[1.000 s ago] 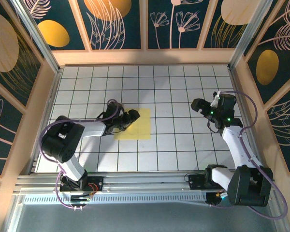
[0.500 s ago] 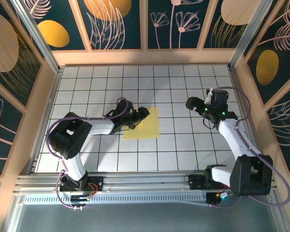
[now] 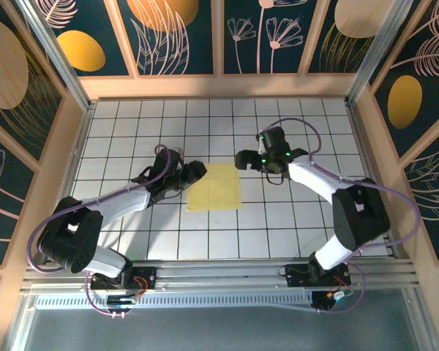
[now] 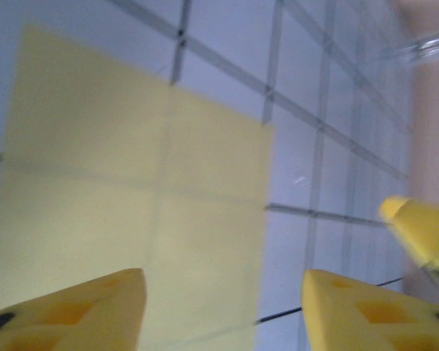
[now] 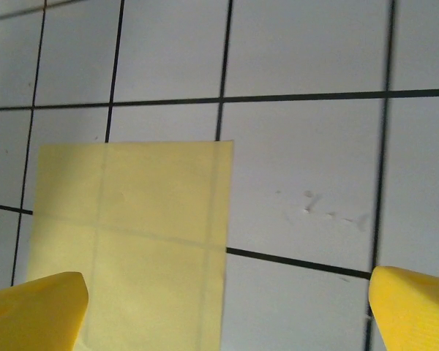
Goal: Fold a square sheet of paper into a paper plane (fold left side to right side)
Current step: Pick up the square sheet of paper from the center of the table.
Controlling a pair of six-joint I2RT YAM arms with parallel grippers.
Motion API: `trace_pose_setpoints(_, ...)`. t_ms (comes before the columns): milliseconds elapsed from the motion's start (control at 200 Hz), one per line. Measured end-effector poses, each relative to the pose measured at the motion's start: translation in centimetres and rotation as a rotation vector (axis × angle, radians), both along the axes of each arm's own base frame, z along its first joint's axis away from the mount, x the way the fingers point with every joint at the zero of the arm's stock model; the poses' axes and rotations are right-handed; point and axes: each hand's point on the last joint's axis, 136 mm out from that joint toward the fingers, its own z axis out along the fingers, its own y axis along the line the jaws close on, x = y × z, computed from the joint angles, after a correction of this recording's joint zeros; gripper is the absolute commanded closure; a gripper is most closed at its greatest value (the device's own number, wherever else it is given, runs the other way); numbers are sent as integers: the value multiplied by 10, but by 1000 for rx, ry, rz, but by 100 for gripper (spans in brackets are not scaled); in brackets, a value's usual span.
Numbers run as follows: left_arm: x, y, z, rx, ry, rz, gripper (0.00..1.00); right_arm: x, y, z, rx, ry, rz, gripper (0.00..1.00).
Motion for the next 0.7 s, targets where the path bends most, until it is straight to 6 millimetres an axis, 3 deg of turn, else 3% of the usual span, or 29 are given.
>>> trace_pose_setpoints(140,-24,12,-36,64,92,-21,63,7,27,-17,-56,14,54,1)
trace_pose_setpoints(410,-30,12,-57,93,145,-47,67,22,72,-49,-168,22,142,1)
trace_pose_setpoints(701,-36,14,-69,103,175,-54,67,23,76,-76,-253,50,166,2)
